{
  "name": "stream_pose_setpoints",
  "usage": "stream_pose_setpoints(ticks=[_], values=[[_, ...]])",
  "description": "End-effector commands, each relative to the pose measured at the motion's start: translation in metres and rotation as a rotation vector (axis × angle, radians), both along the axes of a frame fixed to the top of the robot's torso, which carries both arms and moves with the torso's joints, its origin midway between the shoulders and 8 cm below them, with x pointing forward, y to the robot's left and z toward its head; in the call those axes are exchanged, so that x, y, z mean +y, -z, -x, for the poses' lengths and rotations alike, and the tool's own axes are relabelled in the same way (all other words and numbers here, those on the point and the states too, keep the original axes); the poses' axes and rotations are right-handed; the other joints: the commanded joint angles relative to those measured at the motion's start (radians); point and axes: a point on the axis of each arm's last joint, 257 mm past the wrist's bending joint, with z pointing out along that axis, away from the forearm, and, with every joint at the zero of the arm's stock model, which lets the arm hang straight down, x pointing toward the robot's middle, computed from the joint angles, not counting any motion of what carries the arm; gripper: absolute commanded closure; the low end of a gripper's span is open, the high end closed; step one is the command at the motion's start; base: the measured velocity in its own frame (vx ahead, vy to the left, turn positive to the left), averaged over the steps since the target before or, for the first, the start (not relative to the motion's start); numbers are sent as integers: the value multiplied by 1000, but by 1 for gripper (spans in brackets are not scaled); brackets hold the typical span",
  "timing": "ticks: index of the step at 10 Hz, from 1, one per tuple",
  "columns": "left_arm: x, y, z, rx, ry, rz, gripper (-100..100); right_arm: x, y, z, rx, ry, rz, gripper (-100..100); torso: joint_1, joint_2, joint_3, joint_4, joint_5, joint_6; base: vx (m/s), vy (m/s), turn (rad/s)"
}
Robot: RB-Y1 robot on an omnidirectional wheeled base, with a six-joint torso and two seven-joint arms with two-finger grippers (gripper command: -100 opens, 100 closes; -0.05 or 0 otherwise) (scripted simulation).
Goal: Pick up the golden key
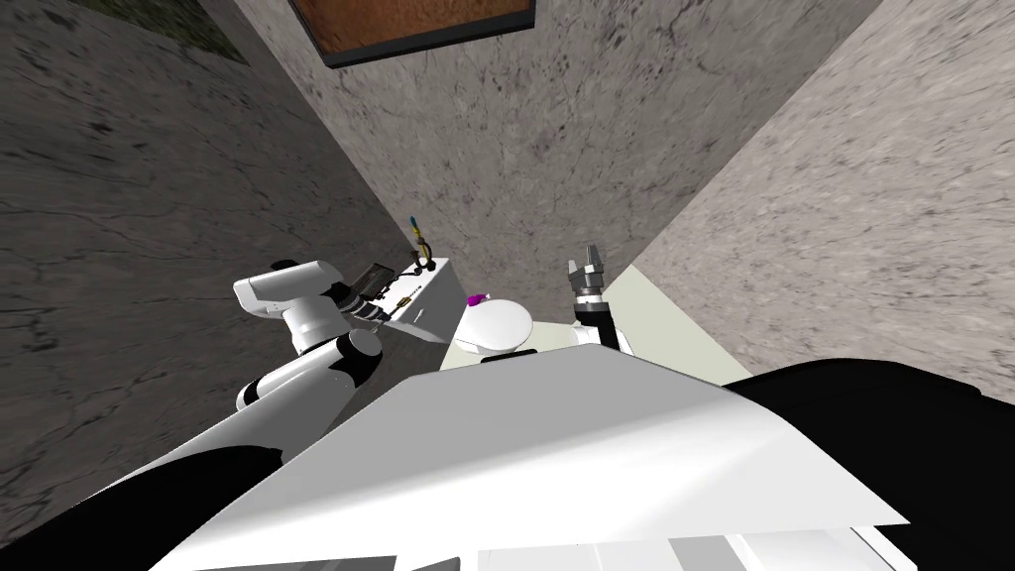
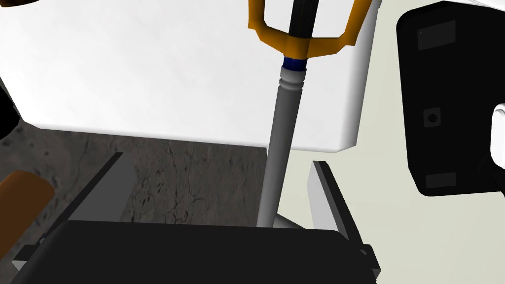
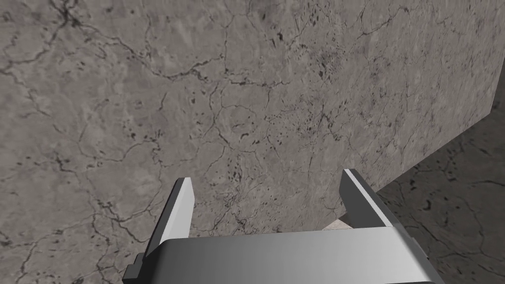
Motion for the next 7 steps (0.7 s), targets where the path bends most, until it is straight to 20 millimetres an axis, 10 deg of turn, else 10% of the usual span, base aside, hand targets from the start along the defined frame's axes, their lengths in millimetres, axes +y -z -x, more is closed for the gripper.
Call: stream_pose_setpoints(ticks=[1,7], values=[[1,0,0,5,30,-4,-100,0,0,0,0,0,0,0,0,0,0,0,0,0,-3,17,-50],[1,0,0,5,30,-4,-100,0,0,0,0,0,0,0,2,0,0,0,1,0,0,-1,2]])
